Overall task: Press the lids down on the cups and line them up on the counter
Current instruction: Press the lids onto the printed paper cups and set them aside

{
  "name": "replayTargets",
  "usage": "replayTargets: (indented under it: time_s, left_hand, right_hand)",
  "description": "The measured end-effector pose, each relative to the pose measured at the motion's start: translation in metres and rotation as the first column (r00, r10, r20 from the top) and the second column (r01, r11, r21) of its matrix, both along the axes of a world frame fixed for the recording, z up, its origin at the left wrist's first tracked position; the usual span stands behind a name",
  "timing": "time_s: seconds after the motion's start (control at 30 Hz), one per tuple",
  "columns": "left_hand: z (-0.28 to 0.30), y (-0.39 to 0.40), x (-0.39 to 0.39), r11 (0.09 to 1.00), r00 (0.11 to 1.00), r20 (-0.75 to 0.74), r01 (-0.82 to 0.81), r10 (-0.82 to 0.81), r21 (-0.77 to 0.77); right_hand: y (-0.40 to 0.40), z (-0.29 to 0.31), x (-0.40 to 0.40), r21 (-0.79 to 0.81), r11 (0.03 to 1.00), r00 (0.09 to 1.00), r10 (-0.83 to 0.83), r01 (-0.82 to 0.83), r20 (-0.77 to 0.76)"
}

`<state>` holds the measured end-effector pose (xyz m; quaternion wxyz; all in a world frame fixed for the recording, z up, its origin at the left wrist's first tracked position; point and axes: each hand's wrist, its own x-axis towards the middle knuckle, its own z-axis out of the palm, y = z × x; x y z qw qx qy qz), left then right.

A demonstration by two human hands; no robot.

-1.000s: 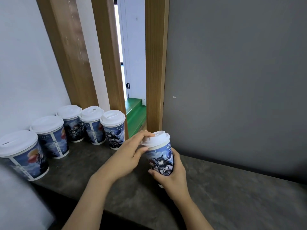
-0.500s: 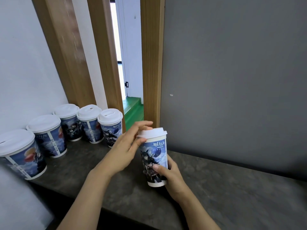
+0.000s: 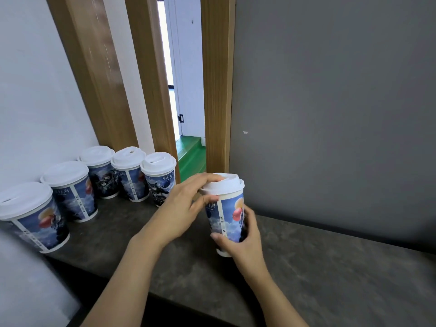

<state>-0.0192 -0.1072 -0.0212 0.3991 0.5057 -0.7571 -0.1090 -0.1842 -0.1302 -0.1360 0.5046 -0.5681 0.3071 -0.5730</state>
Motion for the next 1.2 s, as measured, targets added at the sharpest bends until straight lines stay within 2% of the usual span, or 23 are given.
replayTargets:
  time_s: [0.1,0.2,0.33,0.53,0.77,0.83,0.87,0.93,0.97,1.0,1.07,1.13,1.2]
  left_hand:
    - [0.003,0.001,0.001,0.998,0.997,-0.052,0.052,-0.050,0.043]
    - [0.000,-0.001,0.007,0.996,0.996,-0.082,0.052,-0.046,0.074]
    - [-0.001,-0.001,0.015,0.999,0.987,-0.159,0.011,-0.004,0.043]
    - [-0.004,0.003,0.020,0.993,0.987,-0.112,-0.116,0.117,0.013]
    - [-0.004,0.002,0.016,0.991,0.986,-0.108,-0.131,0.130,0.005]
    - [-0.005,0.002,0.017,0.991,0.987,-0.097,-0.132,0.132,0.000]
    - [-0.006,0.002,0.018,0.991,0.987,-0.089,-0.131,0.131,0.006]
    - [-0.007,0.001,0.024,0.993,0.991,-0.066,-0.111,0.114,0.049]
    - [-0.009,0.000,0.026,0.992,0.994,-0.055,-0.093,0.098,0.081]
    - [-0.011,0.000,0.028,0.990,0.995,-0.046,-0.083,0.089,0.114]
    - [-0.014,0.000,0.028,0.986,0.994,-0.067,-0.075,0.086,0.150]
    - [-0.019,0.000,0.027,0.987,0.988,-0.112,-0.087,0.102,0.133]
    - [-0.022,-0.001,0.028,0.987,0.983,-0.128,-0.121,0.134,0.104]
  right_hand:
    - [0.000,0.007,0.001,0.189,0.934,0.950,0.278,-0.302,0.140]
    - [-0.002,0.010,-0.002,0.223,0.888,0.897,0.334,-0.402,0.289]
    - [-0.003,0.014,-0.008,0.259,0.770,0.776,0.433,-0.583,0.458]
    - [-0.003,0.012,-0.006,0.253,0.711,0.721,0.491,-0.656,0.490]
    - [-0.006,0.008,-0.008,0.253,0.708,0.713,0.481,-0.659,0.511]
    - [-0.007,0.008,-0.007,0.250,0.774,0.774,0.434,-0.582,0.461]
    - [-0.007,0.008,-0.007,0.246,0.839,0.839,0.367,-0.485,0.401]
    - [-0.008,0.005,-0.006,0.183,0.971,0.977,0.119,-0.151,0.175]
    - [-0.007,0.003,-0.005,0.077,0.996,0.999,-0.038,0.035,0.034]
    - [-0.006,0.000,-0.004,-0.072,0.982,0.980,-0.182,0.177,-0.085]
    - [-0.005,-0.006,-0.003,-0.362,0.873,0.878,-0.422,0.327,-0.226]
    - [-0.003,-0.009,-0.002,-0.546,0.742,0.769,-0.588,0.390,-0.250]
    - [-0.001,-0.010,-0.001,-0.624,0.661,0.707,-0.668,0.417,-0.234]
